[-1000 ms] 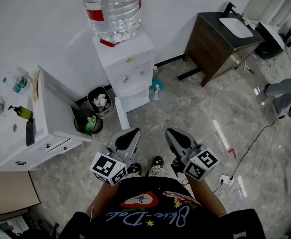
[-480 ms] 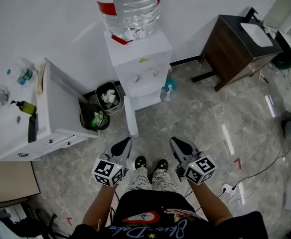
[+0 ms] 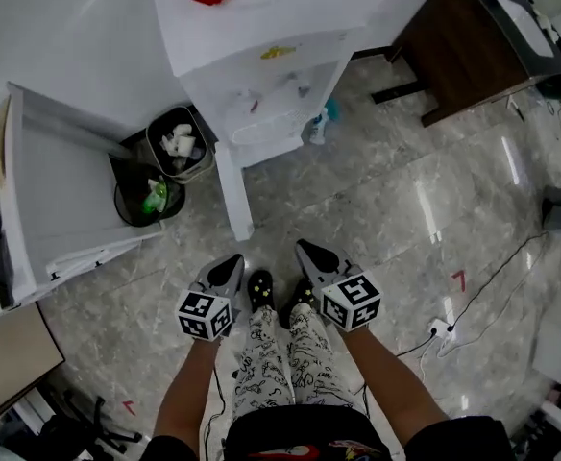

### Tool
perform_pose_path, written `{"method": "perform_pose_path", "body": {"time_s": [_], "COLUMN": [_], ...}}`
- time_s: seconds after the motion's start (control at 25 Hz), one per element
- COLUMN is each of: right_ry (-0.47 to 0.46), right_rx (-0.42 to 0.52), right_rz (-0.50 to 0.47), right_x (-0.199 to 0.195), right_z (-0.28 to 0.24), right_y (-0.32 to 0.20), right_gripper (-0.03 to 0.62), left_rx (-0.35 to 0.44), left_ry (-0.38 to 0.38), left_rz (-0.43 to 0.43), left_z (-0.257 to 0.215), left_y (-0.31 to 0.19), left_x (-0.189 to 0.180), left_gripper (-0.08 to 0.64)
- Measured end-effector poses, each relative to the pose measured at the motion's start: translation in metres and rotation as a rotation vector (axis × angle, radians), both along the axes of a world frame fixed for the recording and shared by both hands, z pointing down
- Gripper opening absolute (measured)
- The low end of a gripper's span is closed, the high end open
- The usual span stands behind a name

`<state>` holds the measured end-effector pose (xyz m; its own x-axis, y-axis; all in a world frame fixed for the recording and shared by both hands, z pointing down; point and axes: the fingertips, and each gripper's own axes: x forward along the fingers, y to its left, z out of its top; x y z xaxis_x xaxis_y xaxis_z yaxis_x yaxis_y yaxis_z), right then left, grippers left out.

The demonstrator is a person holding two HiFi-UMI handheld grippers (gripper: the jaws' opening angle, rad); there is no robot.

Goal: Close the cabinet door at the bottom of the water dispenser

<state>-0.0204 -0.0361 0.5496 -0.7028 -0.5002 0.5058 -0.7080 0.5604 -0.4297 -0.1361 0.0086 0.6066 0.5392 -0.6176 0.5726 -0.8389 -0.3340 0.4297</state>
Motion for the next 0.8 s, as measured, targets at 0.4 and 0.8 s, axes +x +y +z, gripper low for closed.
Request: {"method": "perform_pose_path", "body": {"time_s": [0.4, 0.8], "right_ry": [0.167, 0.175], "right_rx": [-0.17, -0.155], "right_rz": [-0.059, -0.157], "right_x": [0.006, -0.023], "right_z": [0.177, 0.228], "right_y": [0.0, -0.028], "right_gripper": [0.017, 0.017], "left_rx": [-0.13, -0.167], "left_ry": [-0.127, -0.218], "left_rz": [-0.131, -0.061], "left_z": [0.179, 0.22], "left_y": [-0.03, -0.044], "left_x": [-0.066, -0.059], "left_gripper": [-0.002, -0.002]}}
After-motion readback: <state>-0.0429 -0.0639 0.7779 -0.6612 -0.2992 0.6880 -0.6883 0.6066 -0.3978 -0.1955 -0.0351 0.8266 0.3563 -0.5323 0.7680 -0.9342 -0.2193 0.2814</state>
